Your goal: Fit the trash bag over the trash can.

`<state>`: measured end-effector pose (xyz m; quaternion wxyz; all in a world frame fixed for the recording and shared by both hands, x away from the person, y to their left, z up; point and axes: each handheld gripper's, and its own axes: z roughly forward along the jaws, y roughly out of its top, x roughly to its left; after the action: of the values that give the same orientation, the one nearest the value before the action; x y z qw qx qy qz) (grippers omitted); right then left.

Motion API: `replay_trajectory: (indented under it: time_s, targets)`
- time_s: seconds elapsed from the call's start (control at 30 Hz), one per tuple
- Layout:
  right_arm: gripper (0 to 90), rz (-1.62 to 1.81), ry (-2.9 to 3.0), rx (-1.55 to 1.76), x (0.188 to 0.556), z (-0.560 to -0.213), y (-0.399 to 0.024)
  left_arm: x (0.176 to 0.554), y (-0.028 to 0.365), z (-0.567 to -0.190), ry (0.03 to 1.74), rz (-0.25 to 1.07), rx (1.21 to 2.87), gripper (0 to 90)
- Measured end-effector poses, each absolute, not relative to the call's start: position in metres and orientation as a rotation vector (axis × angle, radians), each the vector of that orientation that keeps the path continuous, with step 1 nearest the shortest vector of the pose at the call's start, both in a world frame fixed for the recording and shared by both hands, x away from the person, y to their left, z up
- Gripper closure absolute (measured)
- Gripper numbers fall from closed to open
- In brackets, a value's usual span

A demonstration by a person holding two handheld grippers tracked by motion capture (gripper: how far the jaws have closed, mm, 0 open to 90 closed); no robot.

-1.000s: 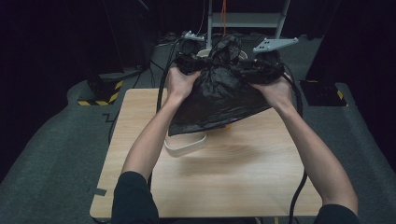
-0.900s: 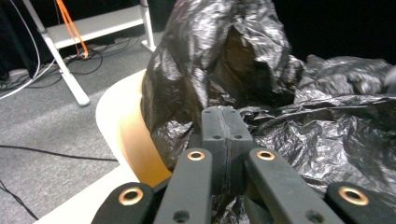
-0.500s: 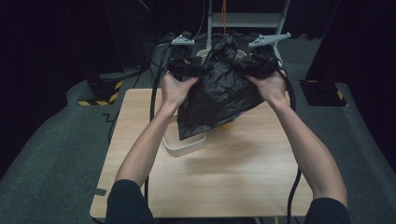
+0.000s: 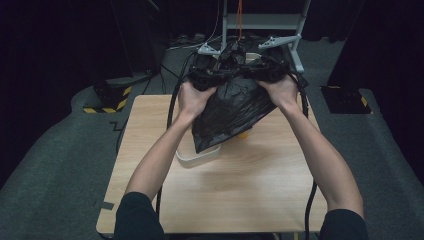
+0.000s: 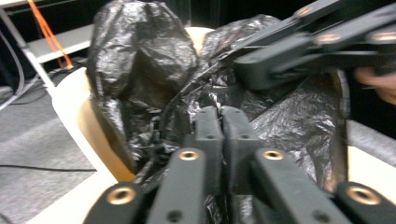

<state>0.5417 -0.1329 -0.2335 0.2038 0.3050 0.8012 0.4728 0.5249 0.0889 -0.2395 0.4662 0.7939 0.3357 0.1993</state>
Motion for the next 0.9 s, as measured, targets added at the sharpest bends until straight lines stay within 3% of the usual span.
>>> replay_trajectory:
  time_s: [0.2, 0.47, 0.53, 0.63, 0.77, 0.9]
  targets:
    - [57.7, 1.388, 2.134, 0.805, 0.520, -0.221, -0.157, 0.539, 0.084, -0.232, 0.858, 0.528, 1.973, 89.9]
    - [52.0, 1.336, 2.193, 0.814, 0.516, -0.234, -0.173, 0.565, 0.083, -0.237, 0.907, 0.492, 1.938, 89.8]
    - [55.5, 1.317, 2.212, 0.817, 0.518, -0.237, -0.171, 0.569, 0.084, -0.241, 0.926, 0.468, 1.924, 89.7]
    - [72.2, 1.273, 2.245, 0.804, 0.521, -0.241, -0.165, 0.567, 0.089, -0.243, 0.927, 0.439, 1.887, 88.1]
    - [90.0, 1.245, 2.252, 0.792, 0.521, -0.243, -0.159, 0.549, 0.100, -0.241, 0.909, 0.394, 1.826, 65.7]
    - [90.0, 1.237, 2.226, 0.792, 0.519, -0.241, -0.156, 0.521, 0.114, -0.242, 0.878, 0.417, 1.789, 44.4]
